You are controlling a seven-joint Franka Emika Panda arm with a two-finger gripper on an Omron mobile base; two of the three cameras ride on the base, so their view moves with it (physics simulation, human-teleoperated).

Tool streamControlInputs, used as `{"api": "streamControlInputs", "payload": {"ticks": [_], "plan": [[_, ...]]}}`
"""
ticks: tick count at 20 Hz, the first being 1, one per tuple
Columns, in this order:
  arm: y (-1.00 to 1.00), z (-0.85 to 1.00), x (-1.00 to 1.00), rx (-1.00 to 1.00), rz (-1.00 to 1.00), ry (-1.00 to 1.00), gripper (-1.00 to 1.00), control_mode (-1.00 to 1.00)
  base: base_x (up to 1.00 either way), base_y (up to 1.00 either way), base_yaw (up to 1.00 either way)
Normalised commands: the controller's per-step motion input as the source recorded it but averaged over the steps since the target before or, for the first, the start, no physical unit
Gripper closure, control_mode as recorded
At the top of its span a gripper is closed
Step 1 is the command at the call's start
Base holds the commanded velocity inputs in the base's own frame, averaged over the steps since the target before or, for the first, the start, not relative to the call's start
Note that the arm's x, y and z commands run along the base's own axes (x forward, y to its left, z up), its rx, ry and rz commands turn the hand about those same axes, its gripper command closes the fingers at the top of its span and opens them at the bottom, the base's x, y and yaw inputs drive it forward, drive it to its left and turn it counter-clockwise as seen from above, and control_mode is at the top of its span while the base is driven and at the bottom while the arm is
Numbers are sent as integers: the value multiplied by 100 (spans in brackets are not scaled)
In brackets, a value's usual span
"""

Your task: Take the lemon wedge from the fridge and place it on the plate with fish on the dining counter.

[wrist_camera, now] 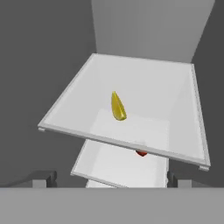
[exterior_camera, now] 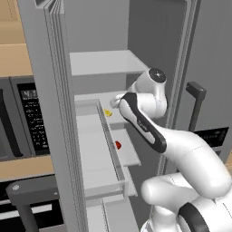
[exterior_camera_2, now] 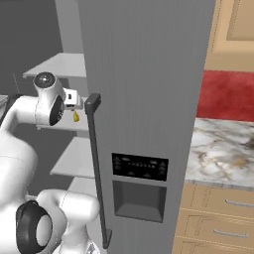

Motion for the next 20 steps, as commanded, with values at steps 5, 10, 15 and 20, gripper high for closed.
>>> {"api": "streamControlInputs", "payload": {"ticks": [5, 10, 15, 20], "plan": [[22, -51, 42, -1, 0, 0, -100, -100, 0, 0, 0], [4, -25, 49, 0, 0, 0, -100, -100, 0, 0, 0], [3, -17, 62, 0, 0, 0, -100, -100, 0, 0, 0], [18, -43, 58, 0, 0, 4, -100, -100, 0, 0, 0]]}}
